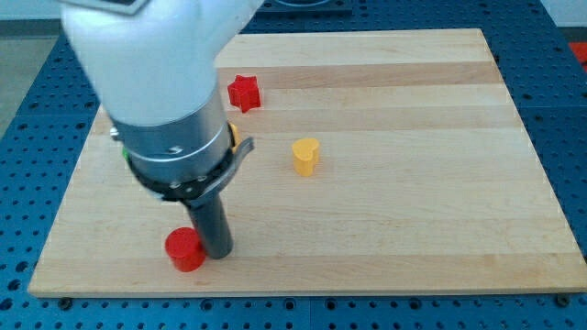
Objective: Slide the red circle towards the bottom left
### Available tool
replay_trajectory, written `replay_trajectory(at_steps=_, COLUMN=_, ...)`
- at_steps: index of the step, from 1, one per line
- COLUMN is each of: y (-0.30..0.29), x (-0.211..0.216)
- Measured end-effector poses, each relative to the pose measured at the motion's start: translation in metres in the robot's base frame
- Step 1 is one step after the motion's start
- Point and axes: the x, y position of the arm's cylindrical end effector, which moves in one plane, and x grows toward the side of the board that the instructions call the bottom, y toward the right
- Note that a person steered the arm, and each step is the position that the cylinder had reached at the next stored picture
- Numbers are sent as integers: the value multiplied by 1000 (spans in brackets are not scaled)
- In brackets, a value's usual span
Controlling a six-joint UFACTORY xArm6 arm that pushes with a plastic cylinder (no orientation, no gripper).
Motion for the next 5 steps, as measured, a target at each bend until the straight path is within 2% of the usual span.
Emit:
replay_trajectory(at_steps=2, y=-19, x=34)
replay_trajectory(at_steps=3, y=-39, x=37)
replay_trajectory(at_steps=5, y=-98, x=-4)
